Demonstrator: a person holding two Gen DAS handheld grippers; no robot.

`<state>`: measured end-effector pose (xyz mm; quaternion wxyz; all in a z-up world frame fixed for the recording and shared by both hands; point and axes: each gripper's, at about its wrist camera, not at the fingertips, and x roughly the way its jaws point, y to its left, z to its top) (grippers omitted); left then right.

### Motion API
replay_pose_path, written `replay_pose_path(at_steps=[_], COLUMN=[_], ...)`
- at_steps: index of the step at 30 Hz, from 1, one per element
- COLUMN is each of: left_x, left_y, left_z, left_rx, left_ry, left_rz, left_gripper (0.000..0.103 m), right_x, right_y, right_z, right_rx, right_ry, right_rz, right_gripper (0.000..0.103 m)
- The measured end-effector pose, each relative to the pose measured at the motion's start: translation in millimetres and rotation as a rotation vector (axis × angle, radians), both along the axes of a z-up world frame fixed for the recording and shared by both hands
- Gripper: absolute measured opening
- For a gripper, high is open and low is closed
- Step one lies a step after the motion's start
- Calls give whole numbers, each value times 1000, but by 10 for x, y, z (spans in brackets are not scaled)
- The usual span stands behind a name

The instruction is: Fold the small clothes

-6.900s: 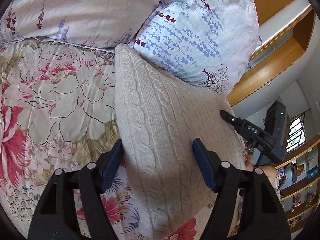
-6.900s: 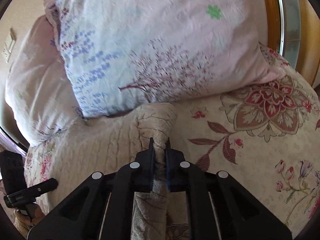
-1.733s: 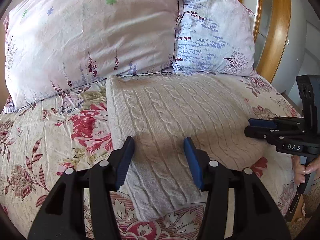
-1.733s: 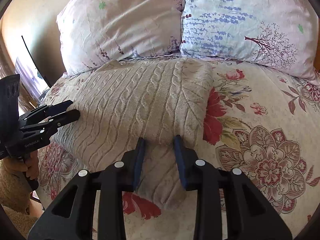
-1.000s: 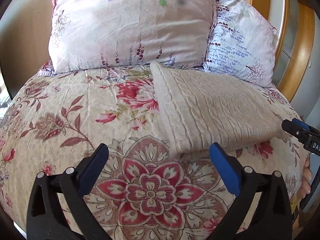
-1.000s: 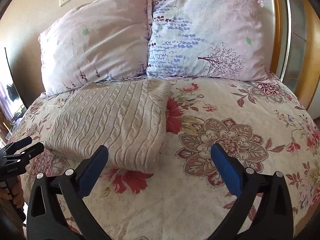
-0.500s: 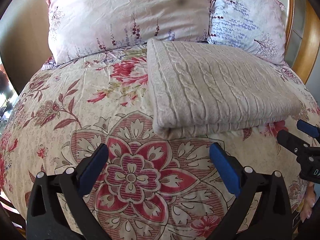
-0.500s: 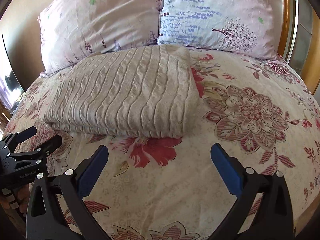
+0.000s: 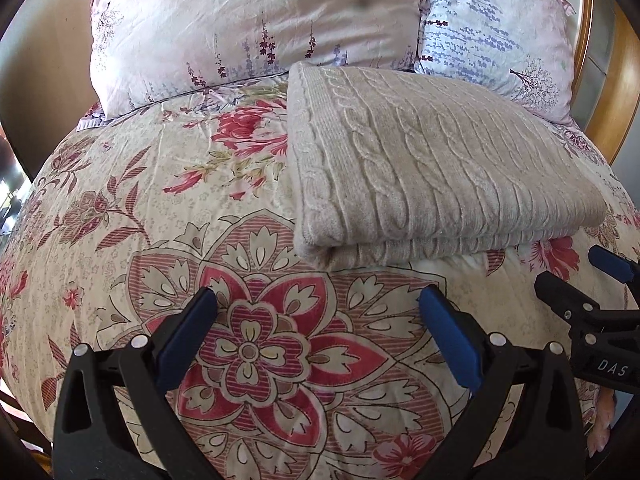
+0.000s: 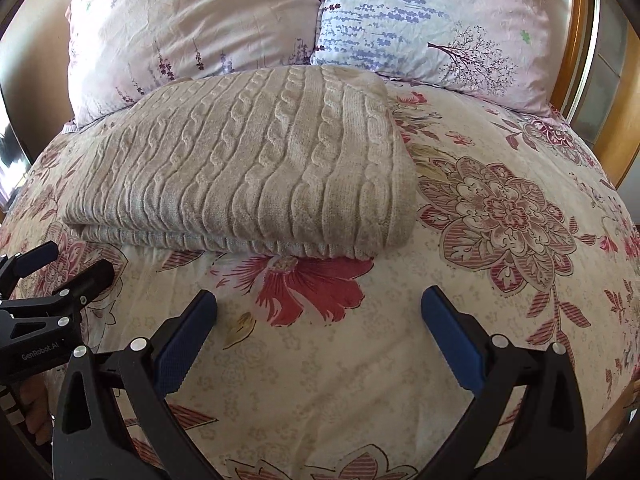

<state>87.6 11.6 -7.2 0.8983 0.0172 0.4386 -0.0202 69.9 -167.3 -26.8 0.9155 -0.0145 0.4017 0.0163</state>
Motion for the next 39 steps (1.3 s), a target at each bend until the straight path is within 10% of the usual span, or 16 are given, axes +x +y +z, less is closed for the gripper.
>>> replay_pose_path(at_steps=[39], left_x=[-9], left_y=[0], left_z=[-14], left_rx=[-3], left_ry=[-18], left_rz=[-4], left_gripper=[101], right_x=[0], right_y=[-13], right_z=[-9], right_rx=[-1], right_ry=[-14], right_rz=[-9], right_gripper=[102])
